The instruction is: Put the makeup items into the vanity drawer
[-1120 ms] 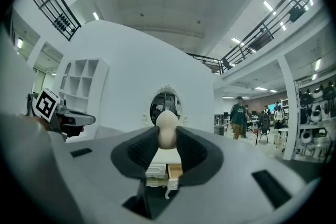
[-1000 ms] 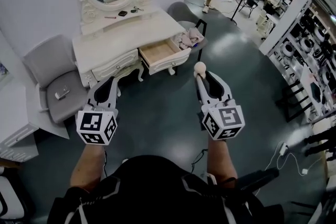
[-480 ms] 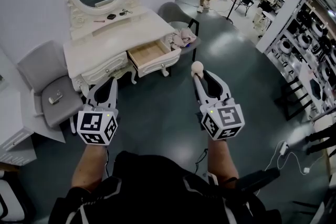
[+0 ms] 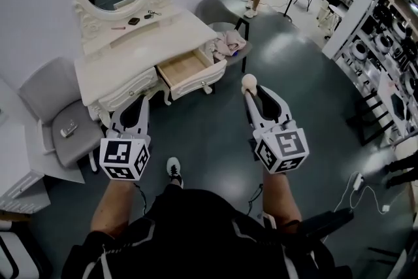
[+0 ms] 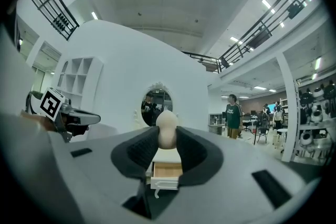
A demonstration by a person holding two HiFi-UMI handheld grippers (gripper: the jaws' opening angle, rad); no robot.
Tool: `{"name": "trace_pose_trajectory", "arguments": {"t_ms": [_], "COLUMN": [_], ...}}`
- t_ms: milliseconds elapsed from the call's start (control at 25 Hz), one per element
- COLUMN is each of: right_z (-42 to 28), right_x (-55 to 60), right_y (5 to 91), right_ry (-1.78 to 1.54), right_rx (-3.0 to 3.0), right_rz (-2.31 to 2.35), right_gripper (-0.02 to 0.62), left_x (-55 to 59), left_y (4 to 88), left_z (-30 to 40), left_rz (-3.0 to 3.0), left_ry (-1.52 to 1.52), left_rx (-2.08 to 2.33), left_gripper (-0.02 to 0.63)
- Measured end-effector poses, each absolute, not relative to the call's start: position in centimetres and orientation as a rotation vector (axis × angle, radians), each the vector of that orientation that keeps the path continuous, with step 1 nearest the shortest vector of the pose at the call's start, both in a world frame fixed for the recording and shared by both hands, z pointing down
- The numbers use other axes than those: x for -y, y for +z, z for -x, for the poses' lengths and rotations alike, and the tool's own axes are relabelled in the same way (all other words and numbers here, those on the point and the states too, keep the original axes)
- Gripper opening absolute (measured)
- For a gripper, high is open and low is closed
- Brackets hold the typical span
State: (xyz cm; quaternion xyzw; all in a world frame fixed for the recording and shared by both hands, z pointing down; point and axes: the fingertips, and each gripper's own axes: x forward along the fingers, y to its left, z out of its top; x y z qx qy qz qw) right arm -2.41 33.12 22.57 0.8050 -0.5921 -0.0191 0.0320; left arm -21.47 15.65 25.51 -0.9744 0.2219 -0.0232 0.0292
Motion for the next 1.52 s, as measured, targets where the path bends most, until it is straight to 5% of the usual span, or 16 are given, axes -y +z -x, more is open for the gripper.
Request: {"name": "trace_pose_trajectory", "arguments": {"t_ms": [760, 1520], "right_z": [-6.0, -8.7], "right_x": [-16.5, -3.8], "right_y": [22.8, 23.7], "right_ry": [-0.021, 0.026], "right_rx": [1.77, 1.751], "right_rz": [-2.485, -2.442], "right_gripper": [0.114, 0.114], "left_x": [0.7, 12.8], "left_y": [25.4, 26.7], "left_z": [12.0, 9.7], "left_rz": [3.017, 3.059], "left_ry": [-0.078, -0.053], "left_rx": [-0.608, -0.599], "left_gripper": [0.003, 0.003]}}
